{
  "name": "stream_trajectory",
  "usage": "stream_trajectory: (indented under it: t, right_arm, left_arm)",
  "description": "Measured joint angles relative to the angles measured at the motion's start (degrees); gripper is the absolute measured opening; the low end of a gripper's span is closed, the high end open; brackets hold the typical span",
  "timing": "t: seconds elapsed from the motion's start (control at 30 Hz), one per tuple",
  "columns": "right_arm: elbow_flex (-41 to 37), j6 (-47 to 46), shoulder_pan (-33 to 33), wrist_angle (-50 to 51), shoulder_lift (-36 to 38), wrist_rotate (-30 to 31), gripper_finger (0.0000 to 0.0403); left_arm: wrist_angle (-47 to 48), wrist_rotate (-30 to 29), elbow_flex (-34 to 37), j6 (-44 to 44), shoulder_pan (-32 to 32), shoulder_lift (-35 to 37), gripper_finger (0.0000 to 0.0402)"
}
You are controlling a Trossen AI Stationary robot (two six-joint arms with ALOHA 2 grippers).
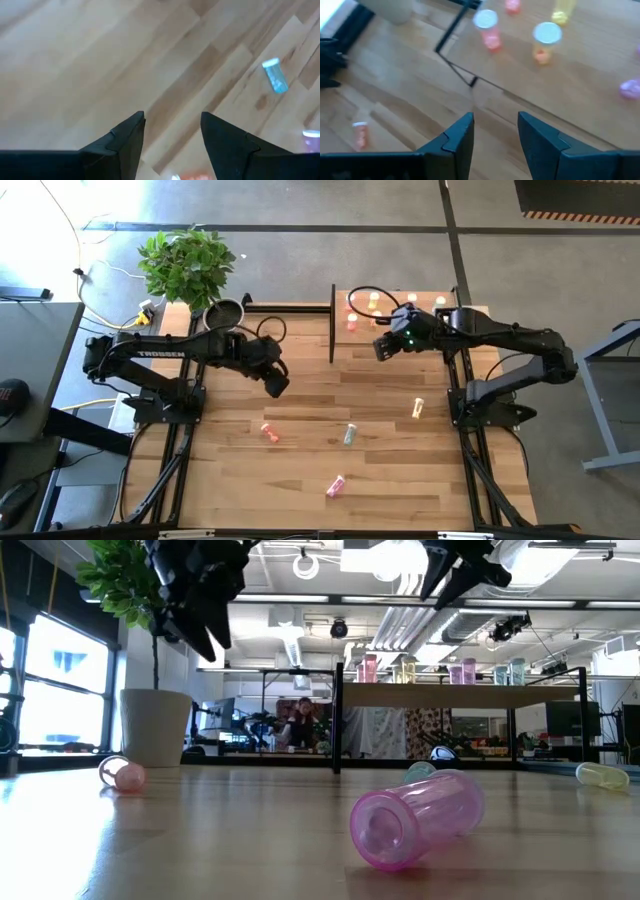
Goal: Pick and place medicine bottles onto shelf by color
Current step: Put the pink medicine bottle aligned with the other pink medicine bottles on the shelf
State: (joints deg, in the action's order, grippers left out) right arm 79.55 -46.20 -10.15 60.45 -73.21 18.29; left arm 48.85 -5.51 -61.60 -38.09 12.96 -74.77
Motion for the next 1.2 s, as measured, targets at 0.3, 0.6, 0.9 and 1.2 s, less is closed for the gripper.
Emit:
stream_trajectory:
  t: [0.3, 0.6, 0.9, 1.2]
  right_arm:
    - [0.0, 6.5, 1.2, -1.8, 0.0, 0.2, 0.0142]
    - [0.0, 14.6, 0.4, -1.6, 0.0, -0.8, 0.0142]
    - [0.0, 22.9, 0.4, -1.6, 0.0, -0.9, 0.0142]
    - [0.0, 29.4, 0.4, -1.6, 0.0, -0.9, 0.0142]
  left_arm:
    - [2.9, 0.1, 0.0, -16.3, -8.8, 0.0, 0.0185]
    - [3.7, -0.1, 0.0, -40.6, -18.6, -1.6, 0.0184]
    - [3.9, -2.6, 0.0, -62.1, -25.3, -8.2, 0.0184]
    - [4.0, -4.3, 0.0, -76.4, -28.0, -14.2, 0.0184]
